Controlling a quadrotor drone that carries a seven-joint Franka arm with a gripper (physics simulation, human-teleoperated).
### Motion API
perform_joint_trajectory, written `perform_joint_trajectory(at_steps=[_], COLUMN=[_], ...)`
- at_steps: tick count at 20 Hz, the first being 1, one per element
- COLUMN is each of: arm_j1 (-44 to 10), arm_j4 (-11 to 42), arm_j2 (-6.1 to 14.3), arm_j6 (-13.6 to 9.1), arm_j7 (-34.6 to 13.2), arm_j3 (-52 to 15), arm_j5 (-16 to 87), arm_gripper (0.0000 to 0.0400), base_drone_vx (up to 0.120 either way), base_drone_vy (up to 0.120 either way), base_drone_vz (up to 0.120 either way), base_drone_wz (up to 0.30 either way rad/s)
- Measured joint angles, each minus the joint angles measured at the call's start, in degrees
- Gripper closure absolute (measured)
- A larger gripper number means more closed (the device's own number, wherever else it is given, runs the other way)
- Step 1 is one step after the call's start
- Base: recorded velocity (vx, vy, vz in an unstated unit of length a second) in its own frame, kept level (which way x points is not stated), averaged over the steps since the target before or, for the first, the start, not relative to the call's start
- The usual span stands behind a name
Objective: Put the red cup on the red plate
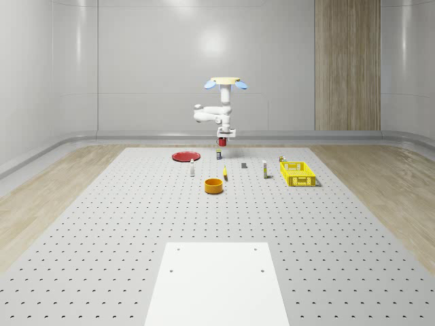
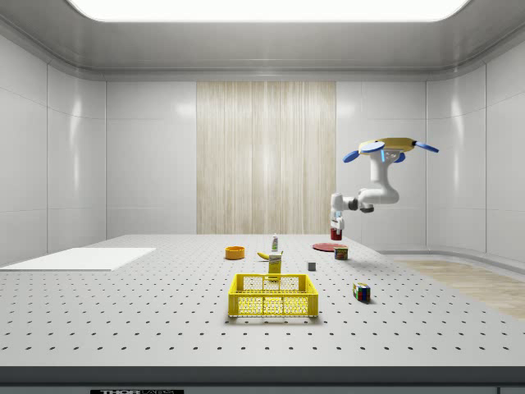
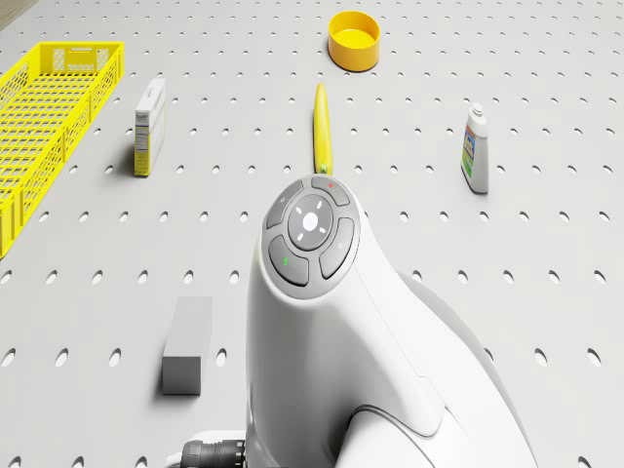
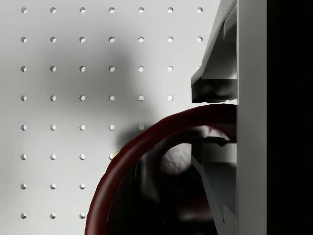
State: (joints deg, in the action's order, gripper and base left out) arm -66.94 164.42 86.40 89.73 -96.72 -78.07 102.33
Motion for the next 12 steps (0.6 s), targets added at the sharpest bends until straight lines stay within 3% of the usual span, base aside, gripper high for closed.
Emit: perform_joint_trajectory(at_steps=[12], arm_j1=[-0.2], arm_j4=[0.0], arm_j2=[0.8], arm_j6=[0.7], arm_j7=[-0.1], arm_j3=[-0.1], arm_j5=[-0.3], arm_gripper=[0.03], base_drone_vx=[0.0], base_drone_vy=[-0.12], base_drone_vz=[0.0], base_drone_wz=[0.0])
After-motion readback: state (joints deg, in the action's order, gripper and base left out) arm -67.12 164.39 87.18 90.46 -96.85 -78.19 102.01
